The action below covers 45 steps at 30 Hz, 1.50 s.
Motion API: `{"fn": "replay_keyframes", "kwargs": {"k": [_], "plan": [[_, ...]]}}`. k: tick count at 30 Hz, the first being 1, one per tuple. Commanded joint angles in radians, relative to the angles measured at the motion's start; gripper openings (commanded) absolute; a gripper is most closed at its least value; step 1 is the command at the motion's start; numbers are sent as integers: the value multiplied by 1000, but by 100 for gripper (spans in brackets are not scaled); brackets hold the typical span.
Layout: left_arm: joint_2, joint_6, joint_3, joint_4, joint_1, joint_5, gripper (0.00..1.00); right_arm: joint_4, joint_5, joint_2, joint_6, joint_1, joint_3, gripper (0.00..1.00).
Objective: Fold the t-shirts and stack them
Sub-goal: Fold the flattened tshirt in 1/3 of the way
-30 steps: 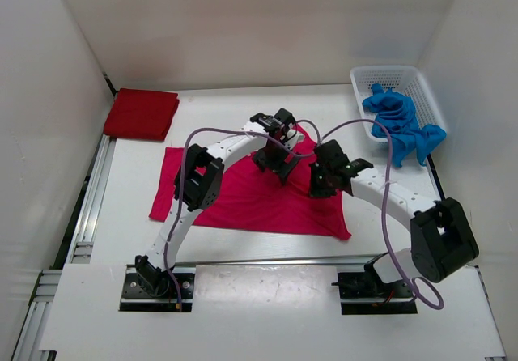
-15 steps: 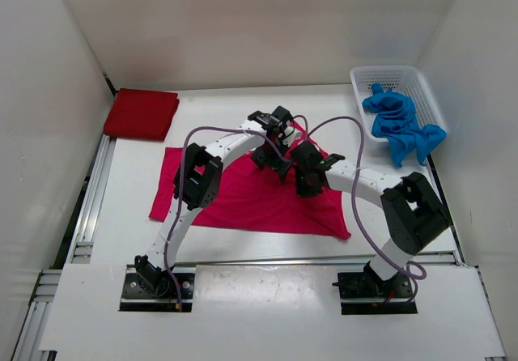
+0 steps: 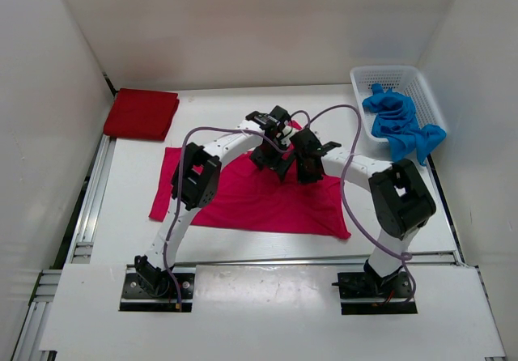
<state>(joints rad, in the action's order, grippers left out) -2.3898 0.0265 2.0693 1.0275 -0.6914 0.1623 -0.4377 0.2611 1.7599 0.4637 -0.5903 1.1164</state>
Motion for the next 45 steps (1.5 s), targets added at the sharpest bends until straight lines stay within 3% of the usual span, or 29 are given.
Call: {"fn": "replay_keyframes", "kwargs": {"k": [1,10,14,18,21,24,28,29,33,36,40,43,45], "plan": [[24,-27,-48,31,-7,-1,100,24,29,47,-33,47,57,1],[127,-27,-57,31,-7,-33,100,4,20,1,-53,89,146,1],[245,-27,-90,3,3,-99,100,-138,10,-94,-30,122,166,6],[389,-27,-152,-9,33,-170,100,-271,-117,-220,38,184,93,44],[523,-27,-245,-9,93,-217,100,-363,-218,-359,59,260,-35,66],[670,-27,-398,28,200,-269,100,-433,-249,-459,82,312,-171,77],[822,-27,-659,65,410,-371,100,-434,-342,-575,116,375,-346,83],[849,-27,-720,65,509,-392,100,-421,-356,-592,116,389,-375,84],[958,-27,-1009,8,737,-403,100,-340,-439,-626,127,446,-524,85],[959,-27,-1084,-49,796,-333,100,-240,-514,-616,116,446,-590,87],[945,-27,-1097,-110,805,-256,100,-203,-502,-594,107,455,-624,87],[887,-27,-1106,-133,814,-247,100,-182,-502,-585,107,465,-648,87],[826,-27,-1115,-144,825,-276,100,-173,-488,-585,116,465,-658,82]]}}
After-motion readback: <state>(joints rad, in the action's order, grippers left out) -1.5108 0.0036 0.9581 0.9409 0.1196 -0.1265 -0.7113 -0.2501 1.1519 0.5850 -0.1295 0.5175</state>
